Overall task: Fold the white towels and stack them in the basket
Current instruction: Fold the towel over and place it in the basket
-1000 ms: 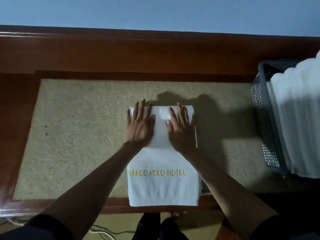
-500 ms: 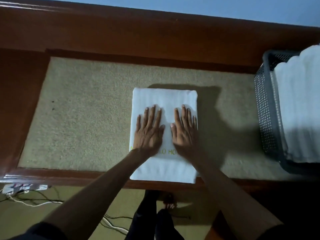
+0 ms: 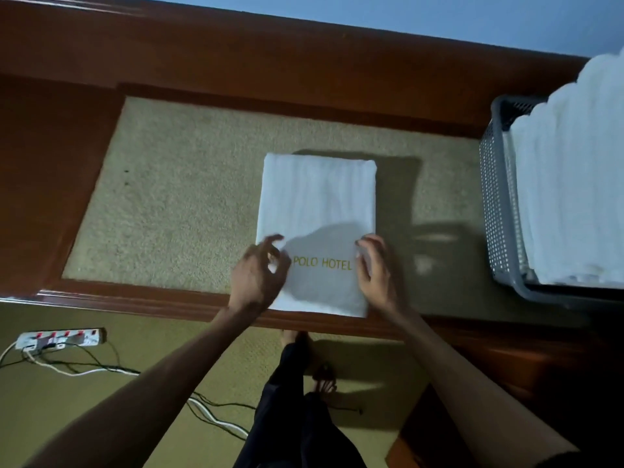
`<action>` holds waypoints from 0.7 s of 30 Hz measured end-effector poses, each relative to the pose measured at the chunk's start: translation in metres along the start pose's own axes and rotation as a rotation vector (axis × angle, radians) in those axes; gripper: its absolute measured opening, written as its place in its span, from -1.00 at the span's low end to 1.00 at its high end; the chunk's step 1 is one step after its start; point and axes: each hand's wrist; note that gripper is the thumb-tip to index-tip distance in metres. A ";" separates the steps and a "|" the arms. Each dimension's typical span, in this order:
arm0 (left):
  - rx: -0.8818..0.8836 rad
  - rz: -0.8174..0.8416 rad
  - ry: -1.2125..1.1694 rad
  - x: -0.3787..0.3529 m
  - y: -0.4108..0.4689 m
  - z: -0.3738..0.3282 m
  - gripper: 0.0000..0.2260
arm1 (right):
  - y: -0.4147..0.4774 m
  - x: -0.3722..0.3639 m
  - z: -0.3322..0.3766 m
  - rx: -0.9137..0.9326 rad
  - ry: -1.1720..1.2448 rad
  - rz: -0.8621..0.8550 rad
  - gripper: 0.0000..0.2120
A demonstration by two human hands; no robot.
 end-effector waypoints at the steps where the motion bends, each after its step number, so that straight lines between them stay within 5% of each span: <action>1: 0.100 -0.040 -0.026 0.002 0.015 -0.002 -0.65 | 0.012 0.000 0.001 -0.101 0.013 -0.033 -0.70; 6: 0.707 0.133 -0.167 -0.011 0.098 0.004 -0.36 | 0.083 -0.015 0.004 -0.782 0.065 0.205 -0.32; 9: 0.861 0.217 -0.398 -0.022 0.130 0.000 -0.63 | 0.111 -0.026 -0.007 -0.978 0.180 0.263 -0.36; 11: 0.901 0.270 -0.508 -0.025 0.138 0.001 -0.76 | 0.120 -0.029 -0.016 -1.056 0.269 0.270 -0.35; 15: 0.967 0.469 -0.636 -0.016 0.145 -0.002 -0.53 | 0.124 -0.021 -0.016 -1.171 0.633 0.339 -0.61; 18: 0.955 0.538 -0.734 -0.006 0.144 -0.017 -0.72 | 0.117 -0.014 -0.013 -1.088 0.780 0.293 -0.58; 21: 0.899 0.614 -0.791 0.009 0.143 -0.038 -0.67 | 0.115 0.006 -0.006 -1.024 0.771 0.249 -0.62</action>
Point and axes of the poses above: each hand's wrist, its own y-axis towards the middle knuckle, its own x-axis out of the back of the hand, z = x × y, and after that the axes turned 10 degrees about -z, right-handed
